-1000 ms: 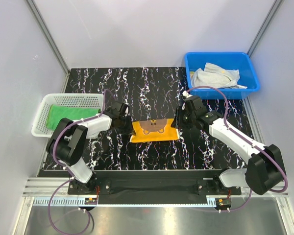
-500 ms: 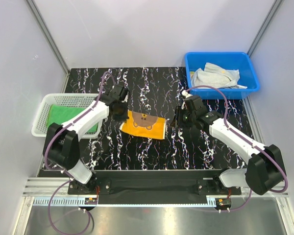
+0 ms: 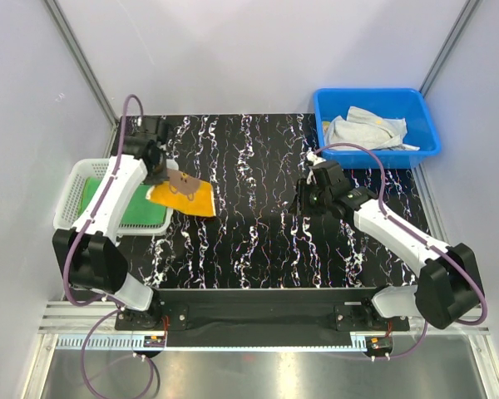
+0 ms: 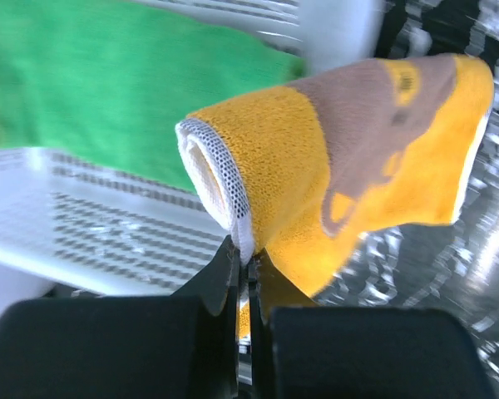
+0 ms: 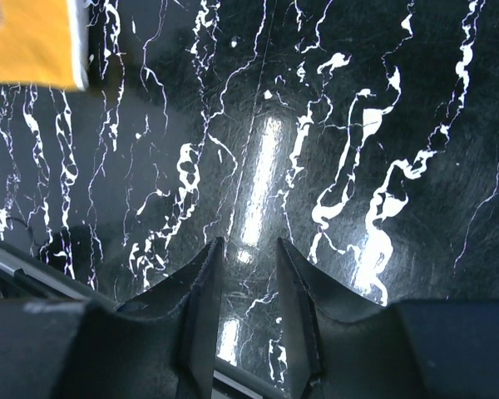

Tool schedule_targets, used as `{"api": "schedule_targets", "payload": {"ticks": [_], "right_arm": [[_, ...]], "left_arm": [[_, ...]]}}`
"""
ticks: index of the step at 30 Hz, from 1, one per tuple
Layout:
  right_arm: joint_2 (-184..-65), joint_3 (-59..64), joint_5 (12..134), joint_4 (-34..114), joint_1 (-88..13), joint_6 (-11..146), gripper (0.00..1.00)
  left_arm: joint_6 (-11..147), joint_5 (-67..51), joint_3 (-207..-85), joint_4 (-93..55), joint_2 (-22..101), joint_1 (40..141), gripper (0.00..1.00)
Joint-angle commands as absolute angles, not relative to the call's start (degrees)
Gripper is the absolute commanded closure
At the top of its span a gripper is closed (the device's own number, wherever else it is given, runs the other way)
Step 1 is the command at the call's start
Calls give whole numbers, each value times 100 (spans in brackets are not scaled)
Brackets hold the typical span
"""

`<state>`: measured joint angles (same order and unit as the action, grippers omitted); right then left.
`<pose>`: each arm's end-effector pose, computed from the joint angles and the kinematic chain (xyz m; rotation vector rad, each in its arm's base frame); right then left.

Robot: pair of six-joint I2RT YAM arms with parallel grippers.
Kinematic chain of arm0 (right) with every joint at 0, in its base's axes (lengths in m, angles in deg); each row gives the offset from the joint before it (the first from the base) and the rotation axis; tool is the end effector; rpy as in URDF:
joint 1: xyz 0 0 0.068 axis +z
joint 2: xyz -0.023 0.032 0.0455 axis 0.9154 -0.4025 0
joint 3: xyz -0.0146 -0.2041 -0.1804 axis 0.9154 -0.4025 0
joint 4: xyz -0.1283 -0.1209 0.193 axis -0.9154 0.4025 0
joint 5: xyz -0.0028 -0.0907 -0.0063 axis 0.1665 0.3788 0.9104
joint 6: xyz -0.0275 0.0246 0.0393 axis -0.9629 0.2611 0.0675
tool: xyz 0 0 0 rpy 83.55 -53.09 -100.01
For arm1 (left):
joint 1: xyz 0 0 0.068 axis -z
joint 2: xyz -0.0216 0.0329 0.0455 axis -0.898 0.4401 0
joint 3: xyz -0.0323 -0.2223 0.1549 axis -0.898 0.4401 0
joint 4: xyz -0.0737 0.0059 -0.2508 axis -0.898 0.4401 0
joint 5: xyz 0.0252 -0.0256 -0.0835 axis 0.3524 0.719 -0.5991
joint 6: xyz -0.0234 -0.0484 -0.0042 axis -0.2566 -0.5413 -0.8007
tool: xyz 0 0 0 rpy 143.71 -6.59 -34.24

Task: Fold and stack the towels
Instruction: Neatly place the folded towel into the bin

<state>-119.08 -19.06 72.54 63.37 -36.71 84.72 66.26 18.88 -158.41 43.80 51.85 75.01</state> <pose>0.2426 0.1432 0.2557 -0.1919 2.4421 0.5993 0.3014 -0.0479 0.3259 -0.1477 2.6170 0.2877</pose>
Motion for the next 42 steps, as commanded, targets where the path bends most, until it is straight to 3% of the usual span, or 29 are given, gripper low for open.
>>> {"api": "schedule_targets", "payload": {"ticks": [1, 7, 19, 29, 31, 33, 34, 35, 36, 37, 38, 40, 41, 42], "right_arm": [[-12080, -1519, 7411, 6035, -3691, 8321, 62], [-12529, -912, 7200, 6096, -3691, 8225, 62], [-12845, -815, 6665, 5719, -3691, 8330, 62], [-13267, -280, 6708, 6034, -3691, 8128, 61], [-13364, -104, 6743, 6140, -3691, 8102, 61], [-13408, -77, 6761, 6140, -3691, 8110, 61], [-13408, -77, 6822, 6132, -3700, 8145, 61], [-13417, -59, 6883, 6149, -3691, 8145, 60], [-13434, 2, 6936, 6184, -3691, 8154, 60], [-13435, 46, 7058, 6228, -3691, 8163, 59], [-13452, 90, 7103, 6324, -3691, 8172, 57], [-13496, 292, 7243, 6430, -3700, 8294, 51], [-13505, 362, 7261, 6491, -3691, 8347, 30], [-13496, 493, 7288, 6501, -3691, 8417, 16]], "left_arm": [[7173, 2383, -16087, 4485, 5004, 7033, 100], [7375, 2593, -16157, 4378, 5320, 6434, 100], [7683, 2707, -16499, 3869, 6023, 5502, 100], [7859, 3734, -16851, 3325, 7261, 4983, 100], [7728, 4225, -17236, 3551, 7595, 4860, 91], [7413, 4151, -17491, 3701, 7808, 4641, 97], [7376, 4054, -17606, 3641, 7808, 4614, 94], [7384, 3792, -17633, 3597, 7799, 4631, 56], [7358, 3702, -17694, 3614, 7799, 4649, 27], [7323, 3649, -17878, 3675, 7817, 4658, 10], [7314, 3509, -17993, 3728, 7843, 4692, 1], [7227, 3438, -18169, 3938, 7817, 4763, 1], [7200, 3376, -18213, 3939, 7704, 4885, 1], [7165, 3237, -18213, 3974, 7616, 4991, 1]]}}
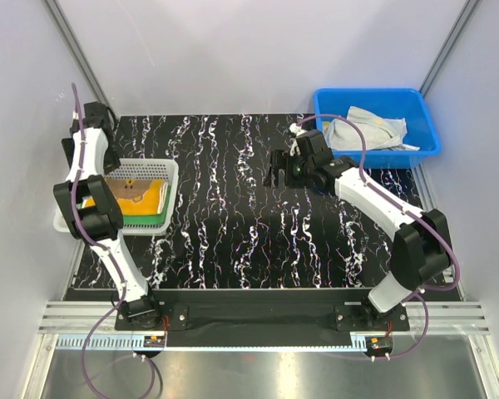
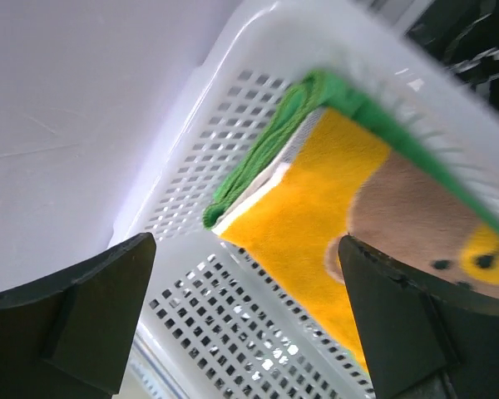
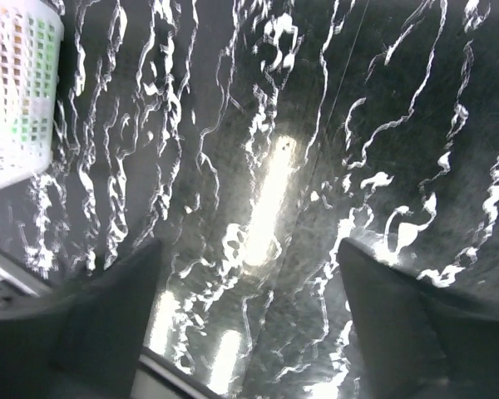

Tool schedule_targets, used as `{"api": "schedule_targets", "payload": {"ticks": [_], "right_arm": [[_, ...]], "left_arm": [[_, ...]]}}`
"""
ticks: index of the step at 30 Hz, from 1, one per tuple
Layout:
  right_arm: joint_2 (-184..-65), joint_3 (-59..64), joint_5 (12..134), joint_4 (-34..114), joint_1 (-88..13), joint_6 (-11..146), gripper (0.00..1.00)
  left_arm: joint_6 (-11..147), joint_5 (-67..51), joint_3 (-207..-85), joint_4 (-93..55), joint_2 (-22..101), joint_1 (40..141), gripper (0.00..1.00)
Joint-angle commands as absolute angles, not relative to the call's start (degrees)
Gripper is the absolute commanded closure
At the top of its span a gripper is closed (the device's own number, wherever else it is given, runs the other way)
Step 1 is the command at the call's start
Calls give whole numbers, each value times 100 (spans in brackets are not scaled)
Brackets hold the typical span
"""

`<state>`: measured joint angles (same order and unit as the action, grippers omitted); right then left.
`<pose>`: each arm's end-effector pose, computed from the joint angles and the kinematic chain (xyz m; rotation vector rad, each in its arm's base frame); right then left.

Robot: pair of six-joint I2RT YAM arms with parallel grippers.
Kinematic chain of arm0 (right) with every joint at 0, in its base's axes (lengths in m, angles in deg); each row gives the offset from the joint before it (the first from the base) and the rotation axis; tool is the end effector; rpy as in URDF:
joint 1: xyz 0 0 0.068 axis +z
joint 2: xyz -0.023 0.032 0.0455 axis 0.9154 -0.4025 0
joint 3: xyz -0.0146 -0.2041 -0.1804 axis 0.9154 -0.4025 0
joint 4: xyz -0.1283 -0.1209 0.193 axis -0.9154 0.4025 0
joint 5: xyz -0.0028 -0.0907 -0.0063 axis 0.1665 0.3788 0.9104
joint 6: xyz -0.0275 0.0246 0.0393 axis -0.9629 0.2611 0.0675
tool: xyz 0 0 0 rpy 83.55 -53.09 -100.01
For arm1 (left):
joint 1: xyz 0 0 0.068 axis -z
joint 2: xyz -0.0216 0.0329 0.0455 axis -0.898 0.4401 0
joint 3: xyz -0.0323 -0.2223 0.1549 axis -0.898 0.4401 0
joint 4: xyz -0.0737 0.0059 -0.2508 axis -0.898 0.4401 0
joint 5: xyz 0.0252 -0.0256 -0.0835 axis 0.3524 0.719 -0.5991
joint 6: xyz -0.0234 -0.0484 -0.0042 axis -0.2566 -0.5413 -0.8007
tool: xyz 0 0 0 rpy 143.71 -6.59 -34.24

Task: Fold and stack the towels
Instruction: Neatly place the folded towel into the bin, then grab crumpled towel

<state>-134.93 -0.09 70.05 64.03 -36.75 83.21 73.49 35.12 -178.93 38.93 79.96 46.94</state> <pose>0.3090 0.1824 0.2806 -0.2465 2.3978 0.6526 0.4035 0.1441 0.2685 -0.6996 2.5781 0.8804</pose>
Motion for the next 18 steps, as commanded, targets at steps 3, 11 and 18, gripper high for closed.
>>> {"api": "schedule_targets", "payload": {"ticks": [3, 11, 18], "right_arm": [[-13557, 905, 7550, 6658, -3691, 8558, 0], [-14339, 2883, 9669, 7738, -4569, 7882, 0], [-15761, 4396, 9688, 7881, -6019, 7401, 3]], "left_arm": [[7033, 2823, -17881, 3861, 7063, 5500, 1], [6576, 294, -16090, 2518, 4509, 7406, 1], [6461, 616, -14646, 1410, 3142, 9227, 1]]}}
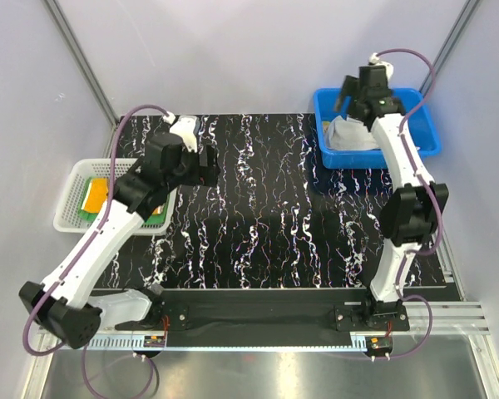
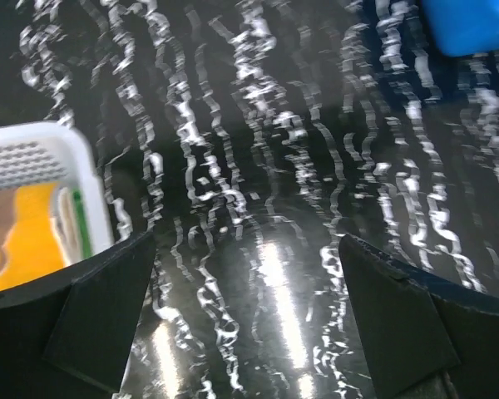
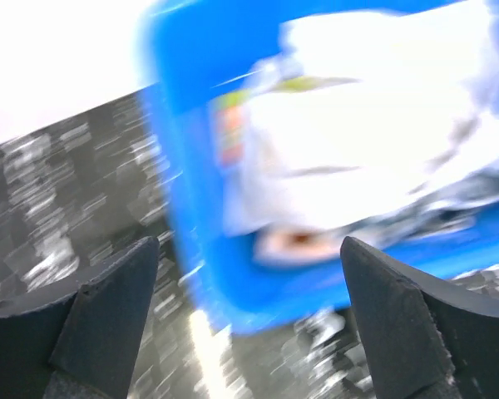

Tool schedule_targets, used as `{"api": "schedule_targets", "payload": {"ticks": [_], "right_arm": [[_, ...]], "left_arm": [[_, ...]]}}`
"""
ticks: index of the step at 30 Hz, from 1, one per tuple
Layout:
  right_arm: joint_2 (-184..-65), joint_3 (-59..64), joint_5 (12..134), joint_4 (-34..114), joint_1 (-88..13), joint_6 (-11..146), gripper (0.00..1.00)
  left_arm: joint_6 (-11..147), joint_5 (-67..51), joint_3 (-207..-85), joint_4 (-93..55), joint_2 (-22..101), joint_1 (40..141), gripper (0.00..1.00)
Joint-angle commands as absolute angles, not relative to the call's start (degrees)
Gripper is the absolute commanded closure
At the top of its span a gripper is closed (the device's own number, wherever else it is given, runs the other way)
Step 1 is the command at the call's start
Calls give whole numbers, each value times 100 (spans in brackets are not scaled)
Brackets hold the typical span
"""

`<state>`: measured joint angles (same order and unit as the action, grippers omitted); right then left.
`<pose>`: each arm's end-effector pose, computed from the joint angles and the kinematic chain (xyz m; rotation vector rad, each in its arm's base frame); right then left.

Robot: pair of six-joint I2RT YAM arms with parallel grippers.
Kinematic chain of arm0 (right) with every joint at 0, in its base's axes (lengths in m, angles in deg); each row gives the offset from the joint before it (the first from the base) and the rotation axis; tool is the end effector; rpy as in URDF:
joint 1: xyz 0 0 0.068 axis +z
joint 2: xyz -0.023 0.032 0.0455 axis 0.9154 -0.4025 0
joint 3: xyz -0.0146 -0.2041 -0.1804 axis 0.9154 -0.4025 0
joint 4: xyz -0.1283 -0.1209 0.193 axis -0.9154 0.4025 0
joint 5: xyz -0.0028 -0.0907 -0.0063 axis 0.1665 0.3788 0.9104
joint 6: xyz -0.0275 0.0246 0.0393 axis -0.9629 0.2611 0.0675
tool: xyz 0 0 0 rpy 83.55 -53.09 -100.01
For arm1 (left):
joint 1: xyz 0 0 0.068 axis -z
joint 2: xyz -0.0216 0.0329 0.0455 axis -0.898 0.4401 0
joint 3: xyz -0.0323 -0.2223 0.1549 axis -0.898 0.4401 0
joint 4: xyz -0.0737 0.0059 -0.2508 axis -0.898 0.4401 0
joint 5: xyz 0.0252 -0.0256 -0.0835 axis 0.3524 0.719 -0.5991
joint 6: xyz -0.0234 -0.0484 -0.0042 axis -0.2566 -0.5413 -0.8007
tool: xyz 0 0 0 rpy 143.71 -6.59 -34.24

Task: Fold and stack the towels
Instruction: Grab crumpled towel

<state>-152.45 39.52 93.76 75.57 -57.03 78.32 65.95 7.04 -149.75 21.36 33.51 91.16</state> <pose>0.4352 0.0625 0.3778 0.2847 2.1098 0.0281 0.2303 -0.1142 0.3894 0.1864 2.1303 -0.2990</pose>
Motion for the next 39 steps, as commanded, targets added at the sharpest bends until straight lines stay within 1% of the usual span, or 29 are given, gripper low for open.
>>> {"api": "schedule_targets", "payload": {"ticks": [1, 2, 3, 5, 6, 7, 8, 9, 12, 16, 17, 19, 20, 22, 23, 25, 26, 27, 29, 31, 33, 34, 36, 39], "right_arm": [[-15894, 4449, 9766, 7811, -6194, 7294, 4], [-16009, 4510, 9766, 7628, -6292, 7223, 7], [-16262, 4624, 9714, 7556, -6397, 7136, 12], [-16588, 4974, 9381, 7529, -6756, 7135, 16], [-16938, 5081, 9310, 7520, -6837, 7152, 17], [-17115, 5196, 9222, 7494, -6907, 7126, 16], [-17291, 5423, 9222, 7442, -7012, 7100, 15], [-17641, 5547, 9222, 7415, -7057, 7047, 10], [-18344, 6090, 9055, 7265, -7232, 6985, 8], [-19207, 6944, 8914, 7502, -7365, 7003, 9], [-19340, 7085, 8853, 7572, -7391, 7012, 12], [-19516, 7218, 8747, 7495, -7426, 6985, 22], [-19517, 7122, 8712, 7285, -7444, 6977, 42], [-19412, 6999, 8703, 7038, -7470, 6924, 65], [-19368, 6894, 8764, 6802, -7479, 6906, 84], [-19131, 6814, 9044, 6450, -7488, 6880, 95], [-19026, 6666, 9028, 6283, -7488, 6862, 98], [-18729, 6586, 8959, 6124, -7488, 6845, 99], [-18393, 6271, 8555, 5582, -7488, 6845, 99], [-17884, 6059, 8204, 5272, -7488, 6853, 96], [-17585, 6049, 8106, 5191, -7488, 6906, 94], [-17496, 6067, 8071, 5243, -7488, 6906, 90], [-17267, 6032, 8070, 5279, -7479, 6854, 87], [-16978, 5891, 8070, 5384, -7488, 6722, 78]], "left_arm": [[6496, 677, -14410, 1303, 2967, 9367, 1], [6566, 756, -14312, 1207, 2913, 9586, 1], [6663, 774, -14276, 1119, 2895, 9632, 1], [6585, 757, -14311, 1170, 2939, 9632, 1], [6567, 722, -14311, 1092, 2965, 9632, 1], [6428, 835, -14311, 1048, 2974, 9624, 1], [6165, 1314, -14302, 1039, 2948, 9606, 1], [6076, 1136, -14172, 795, 2922, 9536, 1], [6136, 398, -13960, 469, 2807, 9264, 1], [6330, -87, -13959, 493, 2895, 9105, 1], [6356, -113, -13959, 520, 2956, 9105, 1], [6374, -166, -13959, 538, 3044, 9096, 1], [6382, -314, -13968, 529, 3070, 9105, 1], [6400, -438, -13995, 529, 3123, 9105, 1], [6383, -430, -14038, 555, 3150, 9096, 1], [6400, -377, -14004, 538, 3045, 9096, 1], [6435, -238, -13943, 494, 2992, 9105, 1], [6435, -158, -13925, 494, 2939, 9096, 1], [6470, 35, -13898, 494, 2790, 9096, 1], [6392, 334, -13810, 406, 2667, 9096, 1], [6243, 335, -13688, 231, 2596, 9070, 1], [6138, 361, -13678, 213, 2587, 9061, 1], [6005, 230, -13669, 186, 2579, 9000, 1], [6066, 80, -13704, 247, 2570, 8964, 1]]}}
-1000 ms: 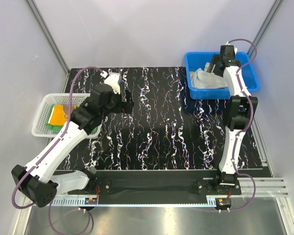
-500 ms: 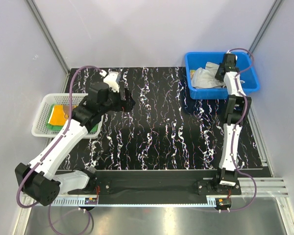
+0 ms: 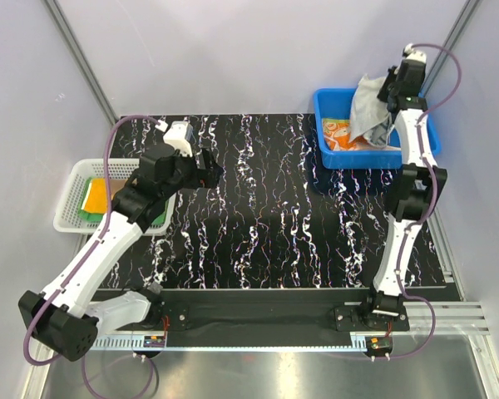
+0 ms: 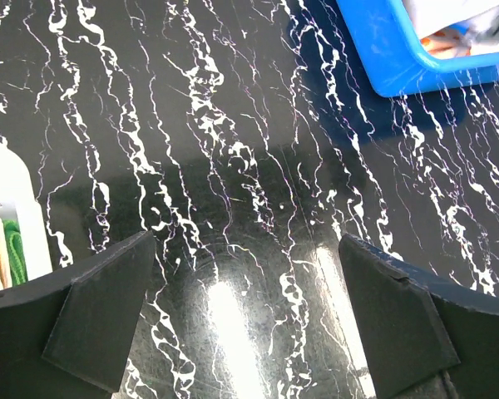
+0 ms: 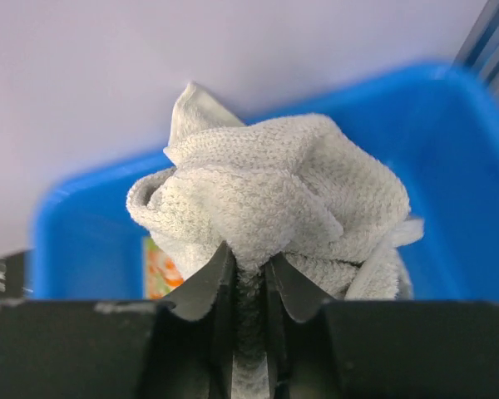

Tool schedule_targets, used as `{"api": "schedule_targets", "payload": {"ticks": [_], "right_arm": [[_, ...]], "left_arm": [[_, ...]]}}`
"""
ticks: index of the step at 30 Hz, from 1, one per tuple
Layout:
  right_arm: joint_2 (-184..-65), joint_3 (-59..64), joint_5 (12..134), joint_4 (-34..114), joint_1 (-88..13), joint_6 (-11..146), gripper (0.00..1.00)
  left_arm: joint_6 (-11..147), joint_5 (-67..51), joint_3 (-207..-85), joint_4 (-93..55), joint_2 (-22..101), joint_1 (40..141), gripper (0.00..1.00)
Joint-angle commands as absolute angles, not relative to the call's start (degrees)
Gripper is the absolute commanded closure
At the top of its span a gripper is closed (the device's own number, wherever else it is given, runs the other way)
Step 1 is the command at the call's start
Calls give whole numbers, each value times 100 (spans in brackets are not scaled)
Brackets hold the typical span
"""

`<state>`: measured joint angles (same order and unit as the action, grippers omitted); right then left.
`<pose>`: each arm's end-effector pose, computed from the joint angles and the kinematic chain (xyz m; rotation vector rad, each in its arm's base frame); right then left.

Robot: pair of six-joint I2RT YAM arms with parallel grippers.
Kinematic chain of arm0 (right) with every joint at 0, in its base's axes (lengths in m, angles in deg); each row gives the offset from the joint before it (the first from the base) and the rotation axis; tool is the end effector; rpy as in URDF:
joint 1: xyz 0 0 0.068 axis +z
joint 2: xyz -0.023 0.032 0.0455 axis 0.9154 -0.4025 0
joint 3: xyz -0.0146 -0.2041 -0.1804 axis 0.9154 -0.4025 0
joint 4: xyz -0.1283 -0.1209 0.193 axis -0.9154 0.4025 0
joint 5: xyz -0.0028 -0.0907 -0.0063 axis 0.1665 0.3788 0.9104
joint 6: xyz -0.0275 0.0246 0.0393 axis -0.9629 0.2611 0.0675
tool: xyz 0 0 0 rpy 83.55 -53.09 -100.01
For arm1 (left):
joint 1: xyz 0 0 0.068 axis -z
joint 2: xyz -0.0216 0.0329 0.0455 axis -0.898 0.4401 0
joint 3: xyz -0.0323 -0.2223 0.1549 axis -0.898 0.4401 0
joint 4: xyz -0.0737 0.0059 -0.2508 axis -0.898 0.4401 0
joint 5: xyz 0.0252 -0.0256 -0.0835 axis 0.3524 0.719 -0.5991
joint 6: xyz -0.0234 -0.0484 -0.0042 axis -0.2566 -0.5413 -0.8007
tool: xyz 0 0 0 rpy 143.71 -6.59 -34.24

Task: Fold and stack the towels
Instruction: Grab crumpled towel

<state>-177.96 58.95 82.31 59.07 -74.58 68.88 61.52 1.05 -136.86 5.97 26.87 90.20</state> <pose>0.5489 -0.0813 0.3071 0.2978 1.9411 -0.0328 0.2200 -0.1084 0.3661 0.1374 1.9970 -0.4924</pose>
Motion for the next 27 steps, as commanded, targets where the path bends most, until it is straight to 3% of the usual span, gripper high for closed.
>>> {"api": "schedule_targets", "payload": {"ticks": [1, 2, 5, 7, 8, 11, 14, 17, 18, 21, 24, 25, 26, 27], "right_arm": [[-16924, 5847, 8070, 5454, -7488, 6695, 78], [-16872, 5777, 8070, 5498, -7488, 6660, 77], [-16652, 5523, 7860, 5534, -7488, 6502, 91], [-16511, 5391, 7614, 5499, -7488, 6502, 84], [-16493, 5355, 7526, 5551, -7488, 6484, 72], [-16546, 5442, 7507, 5762, -7479, 6493, 71], [-16581, 5364, 7420, 5780, -7479, 6476, 87], [-16756, 5425, 7306, 5859, -7479, 6467, 63], [-16792, 5451, 7306, 5885, -7488, 6467, 61], [-16932, 5495, 7253, 5903, -7479, 6449, 80], [-17047, 5531, 7253, 5877, -7479, 6484, 64], [-17073, 5539, 7209, 5868, -7479, 6449, 71], [-17108, 5522, 7183, 5833, -7479, 6406, 93], [-17117, 5496, 7148, 5780, -7488, 6388, 100]], "left_arm": [[6084, -59, -13713, 256, 2552, 8973, 1], [6092, -69, -13696, 248, 2526, 8982, 1], [6084, -105, -13634, 195, 2447, 8973, 1], [6092, -140, -13626, 177, 2421, 8973, 1], [6084, -166, -13617, 177, 2412, 8973, 1], [6092, -227, -13625, 195, 2420, 8973, 1], [6084, -210, -13625, 204, 2412, 8973, 1], [6101, -201, -13634, 212, 2412, 8973, 1], [6101, -201, -13626, 212, 2412, 8973, 1], [6110, -201, -13643, 212, 2455, 8973, 1], [6101, -236, -13678, 221, 2508, 8973, 1], [6101, -280, -13696, 213, 2534, 8956, 1], [6101, -307, -13705, 212, 2543, 8956, 1], [6110, -324, -13705, 212, 2561, 8938, 1]]}}
